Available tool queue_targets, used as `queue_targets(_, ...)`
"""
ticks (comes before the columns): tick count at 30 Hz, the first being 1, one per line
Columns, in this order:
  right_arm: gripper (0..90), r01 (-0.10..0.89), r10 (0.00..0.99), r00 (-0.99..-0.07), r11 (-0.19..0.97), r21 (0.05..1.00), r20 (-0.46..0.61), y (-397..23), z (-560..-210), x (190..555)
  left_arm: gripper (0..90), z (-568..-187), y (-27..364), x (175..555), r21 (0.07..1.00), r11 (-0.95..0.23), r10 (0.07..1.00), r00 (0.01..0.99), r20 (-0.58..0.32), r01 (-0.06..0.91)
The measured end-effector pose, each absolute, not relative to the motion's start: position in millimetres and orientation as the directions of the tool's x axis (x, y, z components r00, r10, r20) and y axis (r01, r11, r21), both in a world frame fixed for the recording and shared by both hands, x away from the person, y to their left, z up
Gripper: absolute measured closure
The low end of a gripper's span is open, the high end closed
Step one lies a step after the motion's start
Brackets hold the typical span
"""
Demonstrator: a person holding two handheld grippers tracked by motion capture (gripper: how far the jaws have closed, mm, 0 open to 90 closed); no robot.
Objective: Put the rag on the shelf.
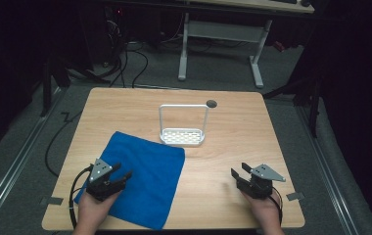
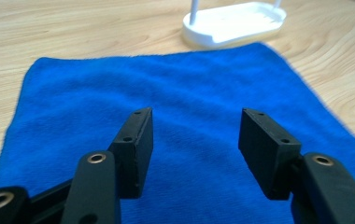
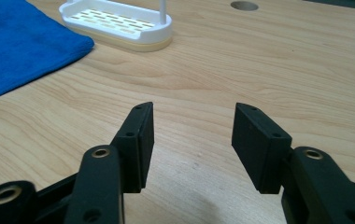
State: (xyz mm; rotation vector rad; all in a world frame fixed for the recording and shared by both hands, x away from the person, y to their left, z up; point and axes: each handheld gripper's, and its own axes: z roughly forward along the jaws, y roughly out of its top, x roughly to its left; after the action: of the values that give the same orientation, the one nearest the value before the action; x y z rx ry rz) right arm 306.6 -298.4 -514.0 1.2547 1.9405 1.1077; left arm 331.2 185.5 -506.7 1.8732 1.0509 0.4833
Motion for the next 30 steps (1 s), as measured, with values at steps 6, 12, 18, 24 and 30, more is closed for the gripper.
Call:
queue_targets(6, 50.9, 0.435, 0.917, -0.398, 0.207, 0.876, -0.019, -299, -515, 307, 46.4, -511, 194, 334, 0.844, -0.206, 0.835, 0.538, -0.111, 0.494)
queue_targets(12, 51.0, 0.435, 0.919, -0.394, 0.194, 0.879, -0.008, -297, -514, 307, 46.3, -512, 198, 336, 0.841, -0.189, 0.838, 0.529, -0.131, 0.508)
queue_targets(18, 51.8, 0.435, 0.899, -0.437, 0.231, 0.87, -0.02, -288, -514, 309, 48.8, -512, 200, 336, 0.847, -0.191, 0.844, 0.524, -0.117, 0.496)
queue_targets(24, 59.5, 0.446, 0.878, -0.478, 0.263, 0.856, -0.02, -272, -513, 310, 55.2, -513, 209, 339, 0.834, -0.165, 0.859, 0.491, -0.141, 0.527)
queue_targets(30, 77.5, 0.414, 0.84, -0.541, 0.295, 0.861, -0.027, -247, -509, 313, 69.0, -514, 227, 339, 0.809, -0.165, 0.883, 0.45, -0.134, 0.564)
